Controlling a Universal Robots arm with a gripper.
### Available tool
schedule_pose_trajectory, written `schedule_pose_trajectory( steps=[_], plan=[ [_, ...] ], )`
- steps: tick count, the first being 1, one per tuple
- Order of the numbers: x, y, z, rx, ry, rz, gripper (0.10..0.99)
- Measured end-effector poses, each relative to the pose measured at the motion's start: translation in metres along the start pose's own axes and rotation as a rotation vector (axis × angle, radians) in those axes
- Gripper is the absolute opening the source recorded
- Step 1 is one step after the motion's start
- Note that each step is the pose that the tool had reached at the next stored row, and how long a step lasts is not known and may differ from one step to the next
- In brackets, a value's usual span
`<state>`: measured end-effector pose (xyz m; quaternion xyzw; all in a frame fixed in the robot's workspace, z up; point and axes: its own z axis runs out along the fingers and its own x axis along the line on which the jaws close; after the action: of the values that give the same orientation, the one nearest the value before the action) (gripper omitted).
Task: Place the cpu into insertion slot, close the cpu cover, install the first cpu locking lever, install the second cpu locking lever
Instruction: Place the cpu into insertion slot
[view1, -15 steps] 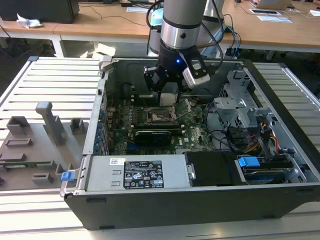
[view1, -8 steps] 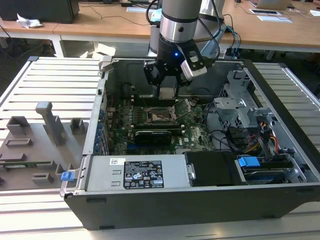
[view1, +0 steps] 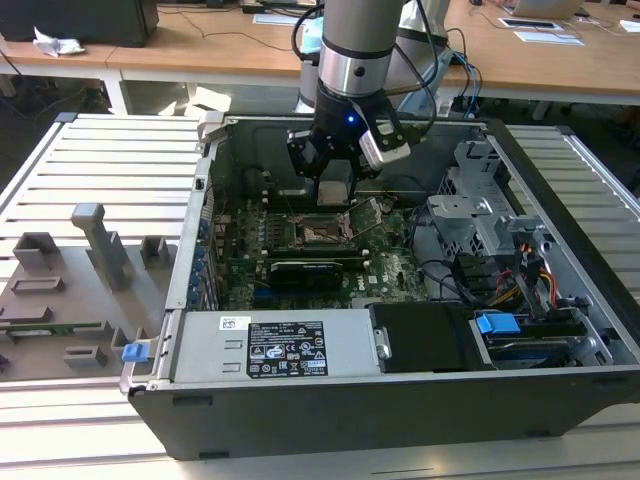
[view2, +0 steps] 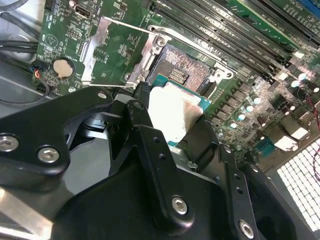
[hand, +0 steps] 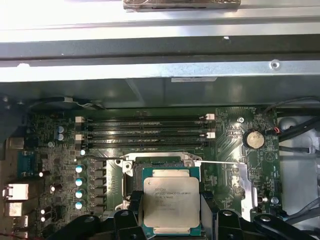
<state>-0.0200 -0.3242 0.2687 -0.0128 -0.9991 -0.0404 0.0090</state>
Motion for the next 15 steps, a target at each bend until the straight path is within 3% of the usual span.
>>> schedule_pose_trajectory(
  steps=[9,15],
  plan=[
    [0.0000,0.0000,0.0006,0.000,-0.0006,0.008,0.541],
    [0.0000,-0.0001,0.0007,0.002,-0.0087,0.105,0.541]
  ],
)
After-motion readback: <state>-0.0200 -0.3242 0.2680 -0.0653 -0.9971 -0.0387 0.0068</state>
